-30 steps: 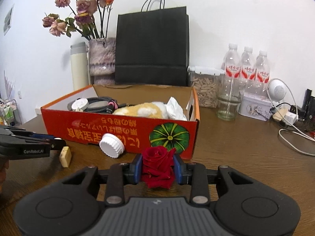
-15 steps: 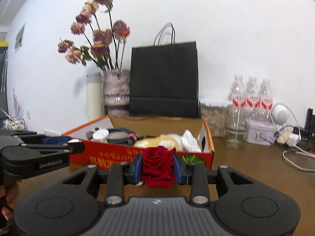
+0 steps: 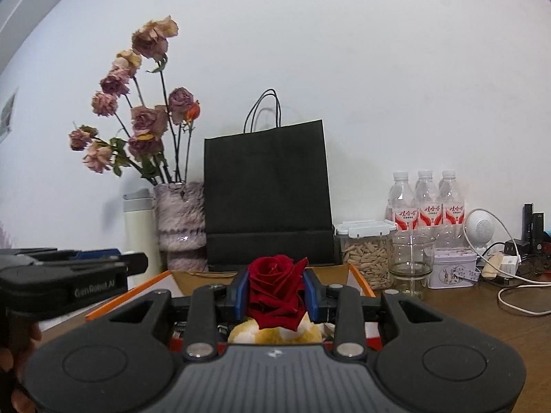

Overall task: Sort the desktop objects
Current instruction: 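Carry the rose and white piece over the box with both grippers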

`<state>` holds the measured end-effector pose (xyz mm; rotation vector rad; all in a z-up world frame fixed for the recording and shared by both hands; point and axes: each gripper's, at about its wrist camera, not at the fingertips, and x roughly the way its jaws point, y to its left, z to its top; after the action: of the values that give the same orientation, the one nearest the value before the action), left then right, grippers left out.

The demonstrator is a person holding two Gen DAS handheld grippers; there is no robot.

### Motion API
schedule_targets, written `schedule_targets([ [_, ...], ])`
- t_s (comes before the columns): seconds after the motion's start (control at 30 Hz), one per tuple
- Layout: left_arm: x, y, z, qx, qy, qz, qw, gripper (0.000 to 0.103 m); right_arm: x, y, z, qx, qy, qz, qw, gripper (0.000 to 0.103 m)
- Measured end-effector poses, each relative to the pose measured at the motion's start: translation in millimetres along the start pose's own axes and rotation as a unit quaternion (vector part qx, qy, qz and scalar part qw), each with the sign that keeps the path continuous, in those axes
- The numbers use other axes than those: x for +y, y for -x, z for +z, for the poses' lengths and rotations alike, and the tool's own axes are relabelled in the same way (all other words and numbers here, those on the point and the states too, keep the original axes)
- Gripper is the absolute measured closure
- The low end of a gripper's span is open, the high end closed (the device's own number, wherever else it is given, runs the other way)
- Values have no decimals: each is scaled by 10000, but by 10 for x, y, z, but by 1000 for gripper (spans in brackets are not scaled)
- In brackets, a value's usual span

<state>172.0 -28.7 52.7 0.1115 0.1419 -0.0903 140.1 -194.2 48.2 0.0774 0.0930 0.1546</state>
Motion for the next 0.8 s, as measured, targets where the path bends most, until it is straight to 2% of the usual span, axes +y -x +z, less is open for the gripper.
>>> schedule_targets([
  [0.37,217,-327,-161,156,-198,-192,9995,74,236,-458,-61,55,222,-294,9993,72],
  [0.8,271,-466,-233,398,-182,-142,9989,74,252,-474,-124,203,320,-269,9989,71],
])
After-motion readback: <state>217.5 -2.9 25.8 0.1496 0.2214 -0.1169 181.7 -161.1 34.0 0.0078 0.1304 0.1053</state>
